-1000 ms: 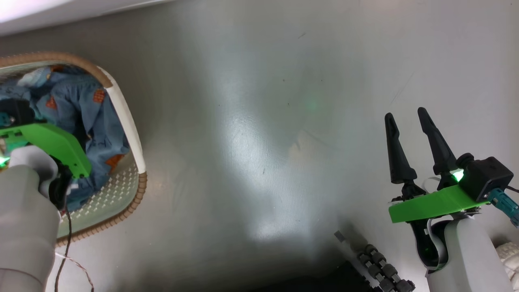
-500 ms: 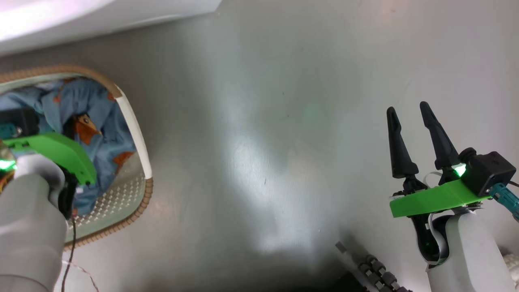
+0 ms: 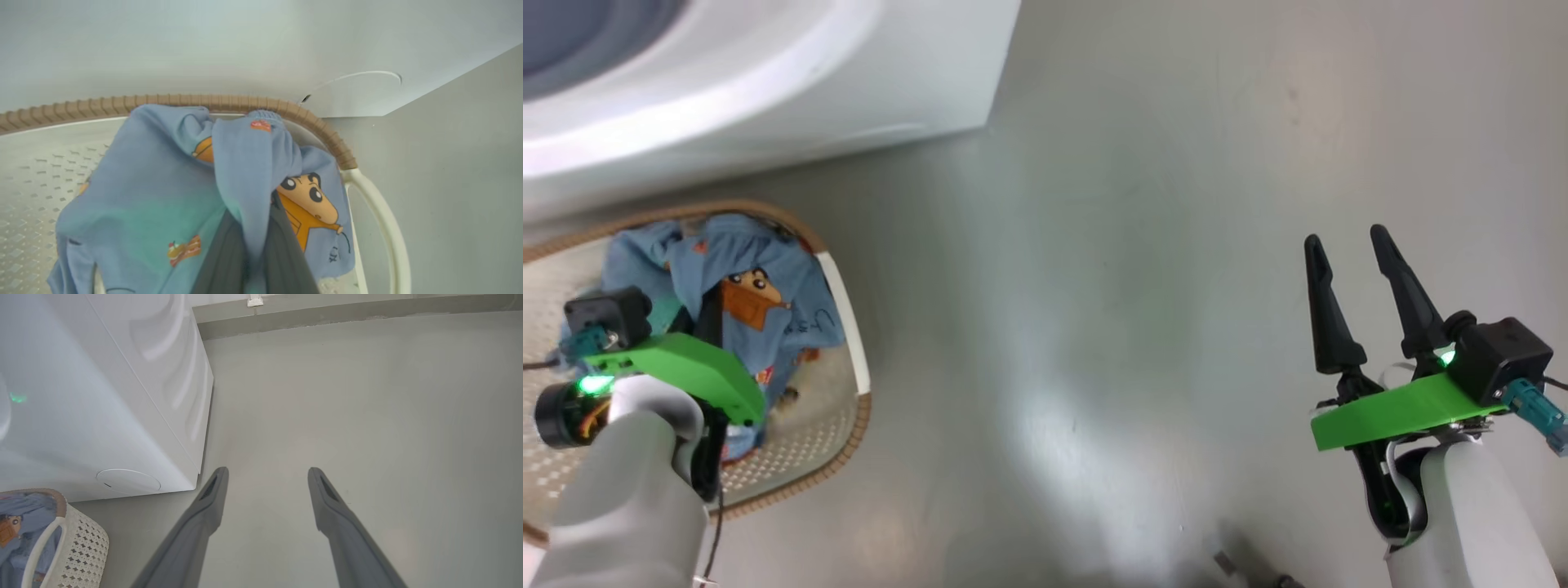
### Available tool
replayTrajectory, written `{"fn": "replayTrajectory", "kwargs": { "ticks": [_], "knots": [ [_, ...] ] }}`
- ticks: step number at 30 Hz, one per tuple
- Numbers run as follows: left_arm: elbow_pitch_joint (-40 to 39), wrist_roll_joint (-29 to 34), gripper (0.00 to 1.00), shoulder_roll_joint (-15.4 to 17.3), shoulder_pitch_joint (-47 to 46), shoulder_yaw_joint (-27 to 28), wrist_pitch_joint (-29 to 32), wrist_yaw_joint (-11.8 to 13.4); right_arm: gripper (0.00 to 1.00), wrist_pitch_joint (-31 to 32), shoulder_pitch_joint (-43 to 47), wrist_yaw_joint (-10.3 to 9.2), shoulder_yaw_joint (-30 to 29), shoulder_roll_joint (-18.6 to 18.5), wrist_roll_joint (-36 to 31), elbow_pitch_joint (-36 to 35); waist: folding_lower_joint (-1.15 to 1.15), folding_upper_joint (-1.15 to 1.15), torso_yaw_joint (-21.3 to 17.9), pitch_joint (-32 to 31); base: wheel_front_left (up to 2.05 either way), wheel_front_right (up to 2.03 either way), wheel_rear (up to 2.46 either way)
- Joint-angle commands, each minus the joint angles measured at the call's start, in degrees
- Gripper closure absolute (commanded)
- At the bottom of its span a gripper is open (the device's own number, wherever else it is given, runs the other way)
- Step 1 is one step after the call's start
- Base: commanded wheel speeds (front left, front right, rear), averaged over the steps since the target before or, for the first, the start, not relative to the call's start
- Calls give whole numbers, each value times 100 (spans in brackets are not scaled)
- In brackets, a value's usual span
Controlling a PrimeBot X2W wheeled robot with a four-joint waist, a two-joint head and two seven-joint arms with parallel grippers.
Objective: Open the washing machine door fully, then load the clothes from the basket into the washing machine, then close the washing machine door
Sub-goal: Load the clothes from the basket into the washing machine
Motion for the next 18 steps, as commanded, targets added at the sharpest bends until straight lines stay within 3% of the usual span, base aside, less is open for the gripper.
{"fn": "replayTrajectory", "kwargs": {
  "ticks": [1, 9, 18],
  "knots": [
    [-282, 71, 100, 227, 287, 222, -68, 76, 0, -69, 268, 36, 94, -15, -59, -77, 0, 0, 174, -483, 0, 0, 0],
    [-1692, 480, 100, 85, 1382, 812, -70, 307, 0, -69, 470, 36, 56, -15, -271, 76, 0, 0, 400, -1386, 0, 0, 0],
    [-3154, 1050, 100, -256, 2592, 1571, -70, 397, 0, -69, 779, 36, 87, -30, -280, 248, 0, 0, 491, -2325, 0, 0, 0]
  ]
}}
